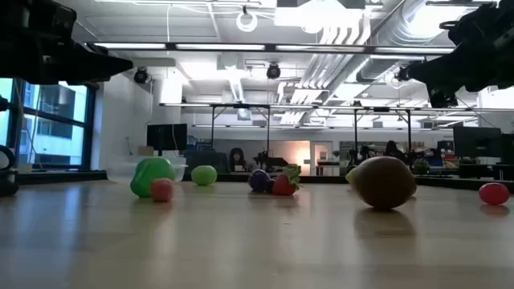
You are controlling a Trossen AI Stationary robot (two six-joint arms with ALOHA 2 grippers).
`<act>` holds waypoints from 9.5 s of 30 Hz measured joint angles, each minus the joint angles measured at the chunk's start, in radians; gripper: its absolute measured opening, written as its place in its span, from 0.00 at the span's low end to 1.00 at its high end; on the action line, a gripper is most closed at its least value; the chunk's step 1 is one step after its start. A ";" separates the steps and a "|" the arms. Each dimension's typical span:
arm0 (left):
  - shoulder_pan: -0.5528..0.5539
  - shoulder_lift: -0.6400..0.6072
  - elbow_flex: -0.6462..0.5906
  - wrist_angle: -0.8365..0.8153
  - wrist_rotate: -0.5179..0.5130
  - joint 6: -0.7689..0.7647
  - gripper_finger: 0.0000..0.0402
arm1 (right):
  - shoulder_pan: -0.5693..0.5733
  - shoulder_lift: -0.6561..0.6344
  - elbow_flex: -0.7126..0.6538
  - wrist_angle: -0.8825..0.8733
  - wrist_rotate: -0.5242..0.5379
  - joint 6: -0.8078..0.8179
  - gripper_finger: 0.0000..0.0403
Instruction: Pick and placing Produce into tupperware
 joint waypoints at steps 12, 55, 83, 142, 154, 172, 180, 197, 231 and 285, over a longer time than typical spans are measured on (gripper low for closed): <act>0.000 0.000 0.000 0.000 0.000 0.000 0.00 | 0.000 0.000 0.000 0.000 0.000 0.000 0.00; 0.000 0.000 0.000 0.000 0.000 0.000 0.00 | 0.000 0.000 0.000 0.000 0.000 0.000 0.00; -0.001 0.000 0.000 0.079 -0.036 -0.001 0.00 | 0.000 0.000 -0.002 0.170 0.008 0.178 0.00; 0.670 1.720 1.044 -0.674 0.073 0.026 0.00 | -0.100 0.757 0.525 -0.413 0.312 0.342 0.00; 0.508 1.740 1.044 -0.747 0.077 -0.032 0.00 | -0.100 0.819 0.524 -0.417 0.225 0.342 0.00; 0.206 1.740 1.043 -0.753 0.230 -0.121 0.00 | -0.100 0.818 0.524 -0.491 0.159 0.364 0.00; 0.092 1.740 1.043 -0.651 0.240 -0.179 0.00 | -0.100 0.818 0.524 -0.495 0.151 0.368 0.00; 0.013 1.740 1.043 -0.437 0.306 -0.213 0.00 | -0.099 0.818 0.524 -0.500 0.086 0.368 0.00; -0.022 1.817 1.044 -0.301 0.332 -0.235 0.00 | -0.099 0.818 0.524 -0.507 0.070 0.360 0.00; 0.208 1.238 1.035 -0.673 0.050 0.038 0.00 | -0.100 0.818 0.524 -0.436 0.080 0.301 0.00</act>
